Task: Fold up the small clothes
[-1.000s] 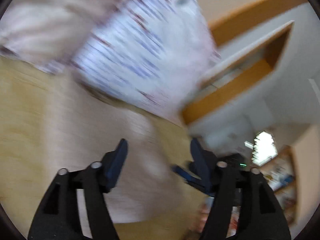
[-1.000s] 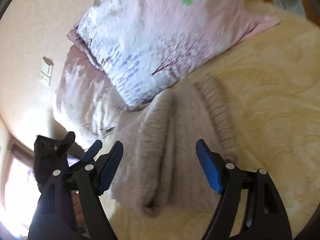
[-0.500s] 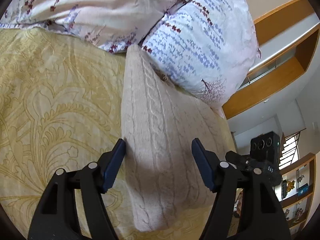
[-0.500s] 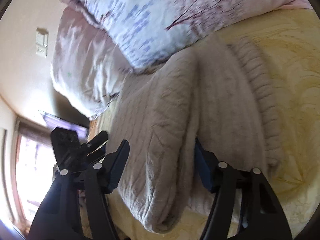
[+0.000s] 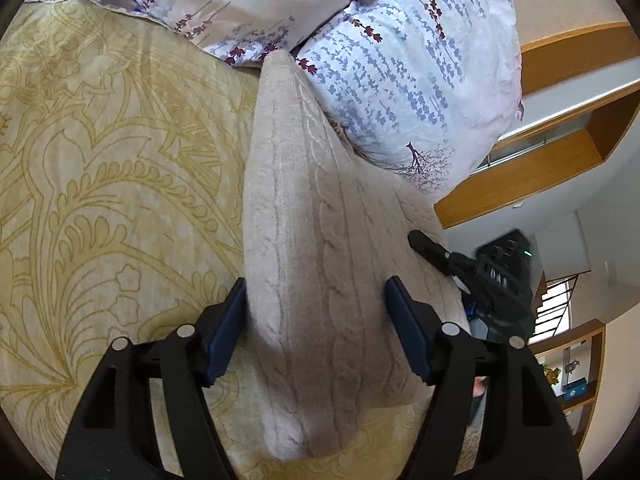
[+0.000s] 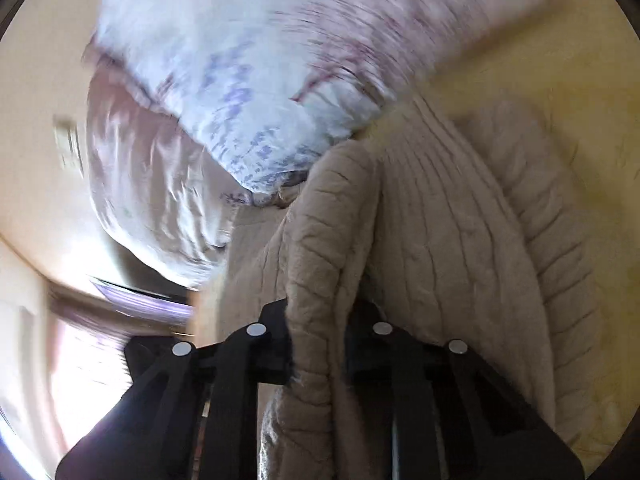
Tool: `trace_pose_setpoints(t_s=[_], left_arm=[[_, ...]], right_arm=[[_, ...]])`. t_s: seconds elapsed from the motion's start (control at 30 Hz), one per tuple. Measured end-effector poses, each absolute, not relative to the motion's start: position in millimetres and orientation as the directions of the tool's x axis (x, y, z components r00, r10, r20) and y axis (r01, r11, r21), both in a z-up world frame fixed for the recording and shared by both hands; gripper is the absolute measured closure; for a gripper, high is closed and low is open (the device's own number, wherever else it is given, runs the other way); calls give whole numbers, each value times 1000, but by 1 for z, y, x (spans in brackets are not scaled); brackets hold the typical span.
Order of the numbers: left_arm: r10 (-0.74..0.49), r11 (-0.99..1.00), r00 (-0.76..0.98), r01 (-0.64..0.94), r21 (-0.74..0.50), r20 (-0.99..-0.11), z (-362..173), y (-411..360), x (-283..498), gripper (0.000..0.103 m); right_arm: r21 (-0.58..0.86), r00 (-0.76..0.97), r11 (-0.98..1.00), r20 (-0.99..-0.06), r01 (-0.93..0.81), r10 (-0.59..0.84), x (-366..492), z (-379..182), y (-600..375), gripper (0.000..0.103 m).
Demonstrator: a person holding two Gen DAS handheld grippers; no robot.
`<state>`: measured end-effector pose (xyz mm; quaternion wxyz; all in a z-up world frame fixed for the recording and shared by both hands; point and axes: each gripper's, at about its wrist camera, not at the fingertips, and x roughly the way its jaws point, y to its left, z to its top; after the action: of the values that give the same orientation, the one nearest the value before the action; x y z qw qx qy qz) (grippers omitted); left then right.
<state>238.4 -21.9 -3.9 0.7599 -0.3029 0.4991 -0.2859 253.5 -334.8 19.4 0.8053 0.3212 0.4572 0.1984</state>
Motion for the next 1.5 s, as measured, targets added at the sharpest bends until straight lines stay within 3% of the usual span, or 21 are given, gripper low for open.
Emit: trace_pose_setpoints(t_s=[0.3,0.5,0.67,0.87,1.0,1.03,1.13,1.23,1.5], left_arm=[[-738,647,359,137,-750,-571,7,-12,233,31],[-747,644,348,165,-747,-567,13,-18,228,31],[-755,643,321,192,-741,-572,13,-31,224,31],[-754,651,295,218,-727,-587,11,-45,221,31],[-754,654,275,228,-721,-597,8,-53,218,31],[-753,656,270,232,-718,-600,7,-55,217,31],[-752,658,263,238,-714,-605,7,-57,214,31],[-762,645,258,231,-728,-594,7,-55,211,31],[-769,636,261,225,-738,-584,8,-47,192,33]], right_arm=[[221,709,944,-623,-244,329,212,95,-291,86],[79,747,975,-631,-208,211,202,105,-298,86],[127,709,986,-685,-107,165,212,82,-330,86],[162,706,984,-689,-72,165,215,69,-350,86],[223,622,975,-762,-9,181,234,33,-365,85],[265,613,964,-764,15,201,235,25,-372,81],[356,639,930,-738,93,219,223,29,-393,56],[459,678,879,-687,126,262,199,38,-418,44],[595,678,800,-622,83,392,137,36,-431,44]])
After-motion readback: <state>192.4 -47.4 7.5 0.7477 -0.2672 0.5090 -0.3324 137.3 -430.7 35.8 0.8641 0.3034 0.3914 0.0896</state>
